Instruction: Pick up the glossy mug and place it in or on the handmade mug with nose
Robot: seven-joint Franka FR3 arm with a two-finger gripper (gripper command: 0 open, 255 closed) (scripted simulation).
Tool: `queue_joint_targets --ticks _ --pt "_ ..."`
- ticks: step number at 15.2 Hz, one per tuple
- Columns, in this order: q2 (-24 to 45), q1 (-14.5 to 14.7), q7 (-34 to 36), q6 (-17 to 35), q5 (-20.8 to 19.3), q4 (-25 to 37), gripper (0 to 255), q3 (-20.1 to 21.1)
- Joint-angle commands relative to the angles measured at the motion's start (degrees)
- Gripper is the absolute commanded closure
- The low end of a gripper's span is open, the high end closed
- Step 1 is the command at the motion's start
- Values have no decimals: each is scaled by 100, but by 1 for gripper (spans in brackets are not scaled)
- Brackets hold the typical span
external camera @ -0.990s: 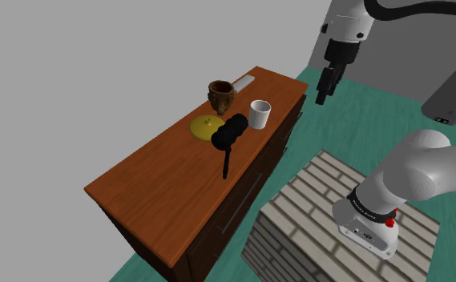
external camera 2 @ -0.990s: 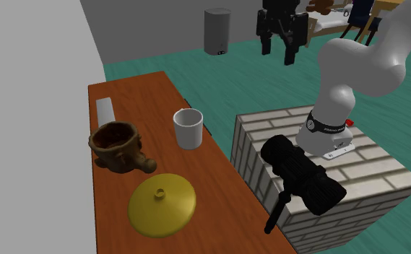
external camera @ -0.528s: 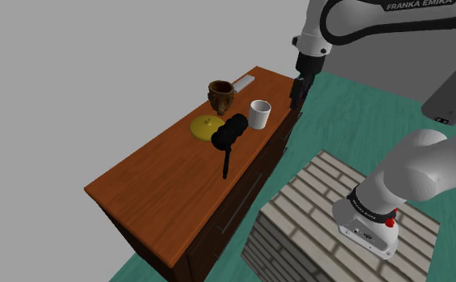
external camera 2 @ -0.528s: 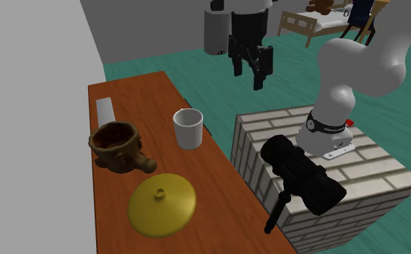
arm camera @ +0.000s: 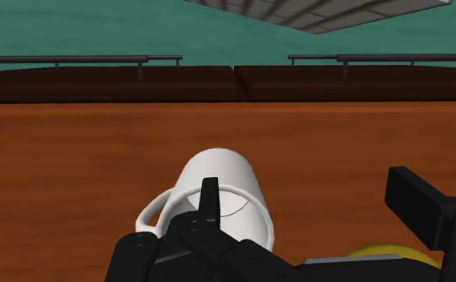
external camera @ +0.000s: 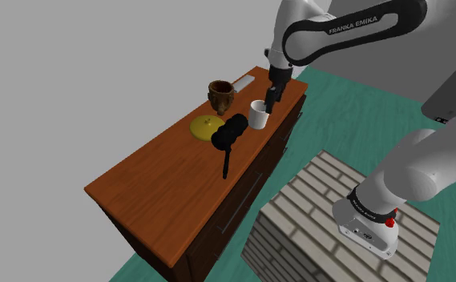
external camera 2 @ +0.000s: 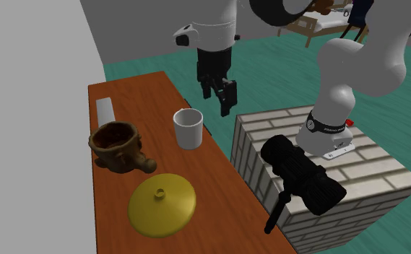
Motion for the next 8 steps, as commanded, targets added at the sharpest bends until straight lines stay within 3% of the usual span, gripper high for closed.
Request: queue_joint_targets --ticks 1,5,8 --pt "415 5 -29 302 -111 181 0 40" --pt "1249 24 -26 796 -370 631 0 116" --pt "1361 19 -11 1029 -394 509 0 110"
